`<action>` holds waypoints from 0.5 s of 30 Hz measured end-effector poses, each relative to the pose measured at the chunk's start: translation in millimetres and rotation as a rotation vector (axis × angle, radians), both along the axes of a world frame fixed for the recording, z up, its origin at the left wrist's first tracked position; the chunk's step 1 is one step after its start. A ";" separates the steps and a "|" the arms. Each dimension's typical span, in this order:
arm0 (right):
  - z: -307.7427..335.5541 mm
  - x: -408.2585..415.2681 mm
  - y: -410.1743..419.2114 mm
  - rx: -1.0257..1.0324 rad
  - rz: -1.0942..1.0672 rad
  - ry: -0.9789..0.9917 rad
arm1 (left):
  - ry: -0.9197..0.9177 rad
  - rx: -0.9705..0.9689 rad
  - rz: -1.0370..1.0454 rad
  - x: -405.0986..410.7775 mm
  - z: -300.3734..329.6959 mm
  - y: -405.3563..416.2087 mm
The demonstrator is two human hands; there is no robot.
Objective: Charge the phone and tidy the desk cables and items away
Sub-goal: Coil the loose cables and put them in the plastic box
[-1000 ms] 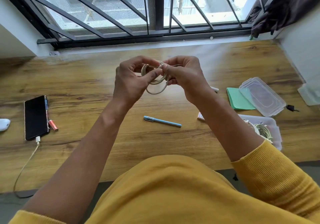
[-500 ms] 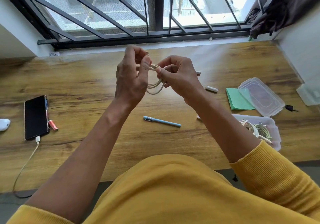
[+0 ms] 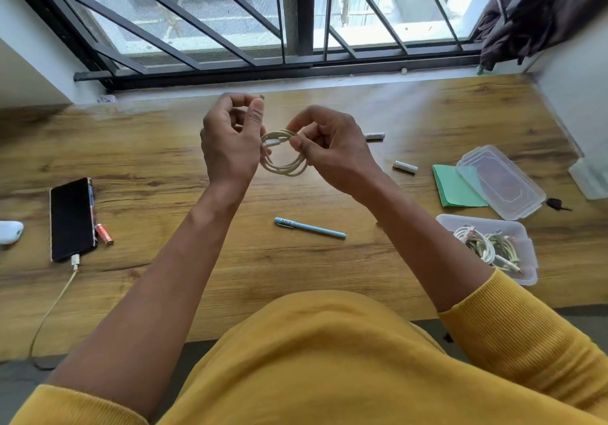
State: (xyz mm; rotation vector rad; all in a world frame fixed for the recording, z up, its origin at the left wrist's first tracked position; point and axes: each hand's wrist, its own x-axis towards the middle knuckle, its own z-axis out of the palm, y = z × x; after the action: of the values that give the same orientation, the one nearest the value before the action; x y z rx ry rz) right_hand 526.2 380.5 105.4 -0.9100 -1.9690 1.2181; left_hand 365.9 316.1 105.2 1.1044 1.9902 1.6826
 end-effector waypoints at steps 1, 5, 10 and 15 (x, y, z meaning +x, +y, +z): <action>0.2 0.4 1.4 0.004 0.011 0.015 | -0.107 -0.029 -0.028 -1.3 -0.3 0.0; -2.5 1.0 4.3 0.003 -0.001 0.070 | -0.359 -0.076 -0.088 -0.2 3.5 -0.8; -5.7 0.0 1.4 0.006 -0.068 0.098 | -0.319 -0.085 -0.115 5.1 1.3 -0.5; -3.4 1.8 2.1 -0.029 -0.253 0.107 | -0.401 -0.080 -0.294 5.9 -0.8 -5.6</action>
State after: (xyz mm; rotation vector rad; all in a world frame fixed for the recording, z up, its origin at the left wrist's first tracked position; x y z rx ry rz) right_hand 528.0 382.5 102.0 -1.0501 -1.6983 1.1273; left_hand 371.8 310.5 104.4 0.8947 1.5496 1.5142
